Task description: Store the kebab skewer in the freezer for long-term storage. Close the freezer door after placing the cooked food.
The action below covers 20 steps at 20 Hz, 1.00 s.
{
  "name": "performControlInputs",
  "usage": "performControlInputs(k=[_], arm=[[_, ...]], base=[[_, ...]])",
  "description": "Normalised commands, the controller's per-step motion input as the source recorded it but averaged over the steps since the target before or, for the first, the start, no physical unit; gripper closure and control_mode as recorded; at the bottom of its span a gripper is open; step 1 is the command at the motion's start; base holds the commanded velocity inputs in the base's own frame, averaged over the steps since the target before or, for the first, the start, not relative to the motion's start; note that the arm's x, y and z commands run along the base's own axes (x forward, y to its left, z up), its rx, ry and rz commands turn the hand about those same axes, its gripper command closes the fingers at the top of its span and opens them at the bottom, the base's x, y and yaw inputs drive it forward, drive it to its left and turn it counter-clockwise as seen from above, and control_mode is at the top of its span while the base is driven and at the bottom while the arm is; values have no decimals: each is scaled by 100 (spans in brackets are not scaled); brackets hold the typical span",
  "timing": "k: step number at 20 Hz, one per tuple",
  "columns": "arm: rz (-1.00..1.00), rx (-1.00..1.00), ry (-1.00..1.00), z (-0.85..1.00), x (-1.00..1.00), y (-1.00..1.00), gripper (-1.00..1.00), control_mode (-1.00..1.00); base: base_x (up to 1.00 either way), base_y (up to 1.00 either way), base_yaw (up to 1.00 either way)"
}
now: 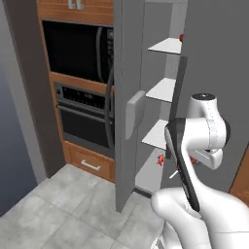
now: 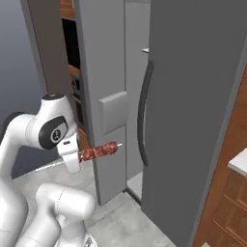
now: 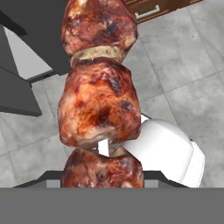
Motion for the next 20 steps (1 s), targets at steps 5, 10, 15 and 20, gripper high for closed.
performControlInputs(k=[5,10,15,20], arm=[[0,0,0,0,0,0,100,100],[0,0,0,0,0,0,100,100],[0,0,0,0,0,0,100,100],[0,0,0,0,0,0,100,100]], base=[[78,30,-26],[74,0,-47],[34,32,-39],[23,47,-18]])
